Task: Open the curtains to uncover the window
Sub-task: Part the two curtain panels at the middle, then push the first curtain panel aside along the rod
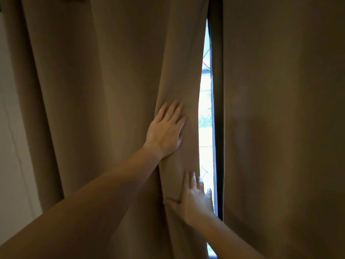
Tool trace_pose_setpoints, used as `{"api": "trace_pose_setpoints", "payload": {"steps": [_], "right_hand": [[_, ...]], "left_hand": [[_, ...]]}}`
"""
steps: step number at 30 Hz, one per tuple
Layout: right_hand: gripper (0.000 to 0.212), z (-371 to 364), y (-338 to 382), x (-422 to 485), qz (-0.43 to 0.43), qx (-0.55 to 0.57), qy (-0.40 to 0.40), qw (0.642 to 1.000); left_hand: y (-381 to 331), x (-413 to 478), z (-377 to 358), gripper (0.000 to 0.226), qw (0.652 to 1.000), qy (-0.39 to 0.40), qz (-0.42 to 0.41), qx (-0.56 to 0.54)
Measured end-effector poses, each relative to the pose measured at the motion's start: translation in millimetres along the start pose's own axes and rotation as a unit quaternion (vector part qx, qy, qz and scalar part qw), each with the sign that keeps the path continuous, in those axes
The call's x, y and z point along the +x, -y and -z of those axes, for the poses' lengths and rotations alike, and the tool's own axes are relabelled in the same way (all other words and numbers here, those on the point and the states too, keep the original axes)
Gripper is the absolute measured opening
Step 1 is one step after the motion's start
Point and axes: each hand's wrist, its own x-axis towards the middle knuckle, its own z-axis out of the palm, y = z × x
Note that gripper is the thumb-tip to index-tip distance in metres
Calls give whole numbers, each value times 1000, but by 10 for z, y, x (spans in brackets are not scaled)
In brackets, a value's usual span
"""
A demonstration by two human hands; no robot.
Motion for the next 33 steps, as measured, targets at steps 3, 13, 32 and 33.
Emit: {"api": "trace_pose_setpoints", "payload": {"steps": [3,13,32,33], "right_hand": [[124,-110,269,84,21,2,-2,1000],[148,-690,1207,505,92,29,-5,995],[137,-1124,2759,620,181,66,59,979],[137,-1162,2832,632,184,68,63,979]], "left_hand": [[228,-165,-60,64,1000,-10,10,3],[990,-706,-193,66,998,10,51,38],[2338,-1690,-469,66,983,72,105,130],[2399,-1738,-496,66,982,75,107,134]]}}
